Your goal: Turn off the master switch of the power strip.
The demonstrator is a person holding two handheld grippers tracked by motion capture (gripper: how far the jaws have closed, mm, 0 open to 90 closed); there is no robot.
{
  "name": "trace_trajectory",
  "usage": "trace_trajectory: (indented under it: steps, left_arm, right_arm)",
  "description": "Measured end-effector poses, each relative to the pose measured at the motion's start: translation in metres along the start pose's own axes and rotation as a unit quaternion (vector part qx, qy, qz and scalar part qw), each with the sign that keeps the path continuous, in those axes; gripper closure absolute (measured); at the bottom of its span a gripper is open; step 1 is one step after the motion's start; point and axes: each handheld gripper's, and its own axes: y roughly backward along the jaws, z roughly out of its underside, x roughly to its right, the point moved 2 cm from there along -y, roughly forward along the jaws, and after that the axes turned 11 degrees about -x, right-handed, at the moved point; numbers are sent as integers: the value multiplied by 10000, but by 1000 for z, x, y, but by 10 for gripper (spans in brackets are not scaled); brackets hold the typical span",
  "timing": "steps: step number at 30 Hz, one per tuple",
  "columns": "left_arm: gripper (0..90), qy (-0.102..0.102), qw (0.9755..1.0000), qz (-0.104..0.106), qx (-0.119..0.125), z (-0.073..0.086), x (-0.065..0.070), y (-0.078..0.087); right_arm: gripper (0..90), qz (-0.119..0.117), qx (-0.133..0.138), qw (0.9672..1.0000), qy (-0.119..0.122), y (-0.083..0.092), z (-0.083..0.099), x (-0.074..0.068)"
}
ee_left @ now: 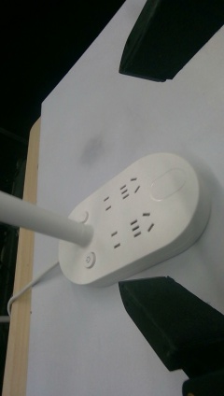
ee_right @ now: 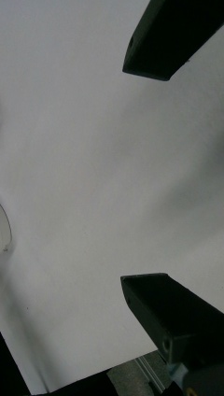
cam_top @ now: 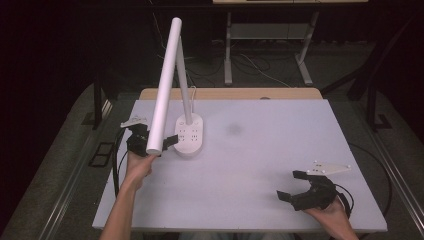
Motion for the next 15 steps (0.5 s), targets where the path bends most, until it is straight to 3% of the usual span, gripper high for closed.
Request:
trace_trajectory:
  steps: [15]
  left_arm:
    - [0, -311, 9994, 134, -60, 32, 31, 15]
  right_arm:
    - [1, 45, 109, 9999, 20, 5, 1, 1]
